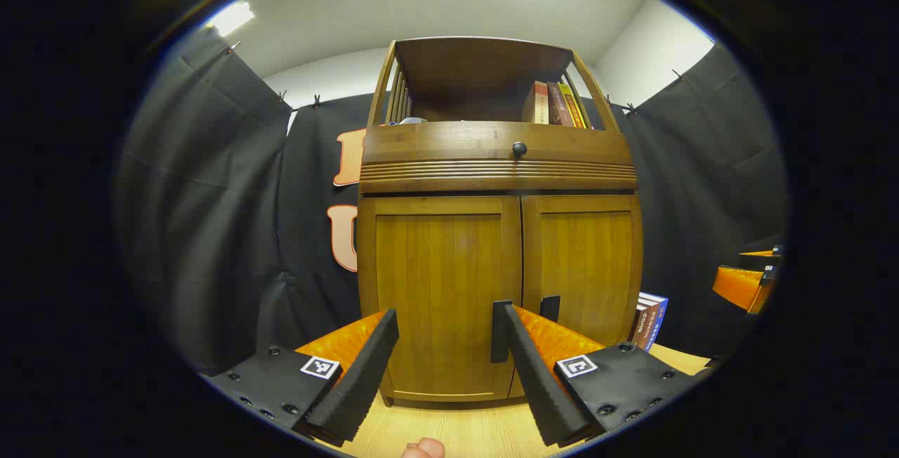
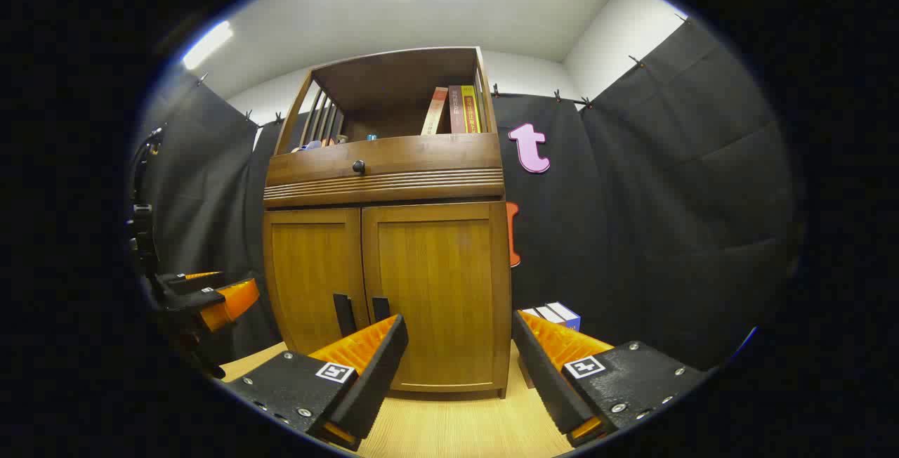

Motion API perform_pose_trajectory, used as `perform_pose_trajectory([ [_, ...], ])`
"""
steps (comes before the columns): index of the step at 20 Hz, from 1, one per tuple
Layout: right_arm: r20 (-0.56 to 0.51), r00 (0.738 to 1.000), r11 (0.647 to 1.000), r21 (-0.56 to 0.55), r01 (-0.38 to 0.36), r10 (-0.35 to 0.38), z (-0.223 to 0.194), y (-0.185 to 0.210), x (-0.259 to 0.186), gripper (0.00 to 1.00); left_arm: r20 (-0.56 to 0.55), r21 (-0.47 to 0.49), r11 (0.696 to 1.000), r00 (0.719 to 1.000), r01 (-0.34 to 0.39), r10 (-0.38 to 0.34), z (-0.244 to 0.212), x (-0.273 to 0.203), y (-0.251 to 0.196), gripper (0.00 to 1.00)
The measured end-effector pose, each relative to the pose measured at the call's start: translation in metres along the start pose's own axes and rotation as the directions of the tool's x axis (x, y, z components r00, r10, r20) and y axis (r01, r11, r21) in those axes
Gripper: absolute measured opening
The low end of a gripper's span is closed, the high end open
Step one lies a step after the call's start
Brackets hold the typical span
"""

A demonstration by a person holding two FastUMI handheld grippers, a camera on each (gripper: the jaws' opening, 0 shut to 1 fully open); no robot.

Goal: Open the right door of the double-door shoe cabinet with the right hand, and open the left door with the left hand.

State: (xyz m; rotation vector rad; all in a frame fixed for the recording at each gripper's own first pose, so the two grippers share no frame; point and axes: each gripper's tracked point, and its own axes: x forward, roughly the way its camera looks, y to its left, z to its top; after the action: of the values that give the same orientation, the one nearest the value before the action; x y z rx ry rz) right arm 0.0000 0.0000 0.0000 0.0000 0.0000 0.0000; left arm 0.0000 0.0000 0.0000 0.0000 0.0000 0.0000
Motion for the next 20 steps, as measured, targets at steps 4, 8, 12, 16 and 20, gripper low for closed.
perform_pose_trajectory([
  [4, 0.002, 1.0, 1.0, 0.005, 0.003, -0.003, 0.0, -0.002, 0.0, 0.93, 0.007, -0.001, 1.0, 1.0, 0.001, -0.001, 0.002, 0.0, 0.001, 0.95],
  [8, 0.01, 1.0, 1.0, -0.001, 0.001, -0.001, 0.003, 0.0, -0.001, 0.93, 0.004, -0.005, 1.0, 1.0, -0.007, 0.007, 0.001, -0.001, 0.003, 0.95],
  [12, 0.011, 1.0, 1.0, -0.003, -0.002, 0.002, 0.002, 0.001, -0.001, 0.93, 0.006, -0.013, 1.0, 1.0, -0.015, 0.015, 0.002, -0.002, 0.008, 0.95],
  [16, 0.011, 1.0, 1.0, -0.008, -0.002, 0.002, 0.002, 0.003, -0.002, 0.93, 0.007, -0.014, 1.0, 1.0, -0.019, 0.019, 0.003, -0.003, 0.011, 0.95],
  [20, 0.01, 1.0, 1.0, -0.01, -0.003, 0.003, 0.002, 0.003, -0.004, 0.93, 0.004, -0.013, 1.0, 1.0, -0.023, 0.023, 0.001, -0.004, 0.013, 0.95],
])
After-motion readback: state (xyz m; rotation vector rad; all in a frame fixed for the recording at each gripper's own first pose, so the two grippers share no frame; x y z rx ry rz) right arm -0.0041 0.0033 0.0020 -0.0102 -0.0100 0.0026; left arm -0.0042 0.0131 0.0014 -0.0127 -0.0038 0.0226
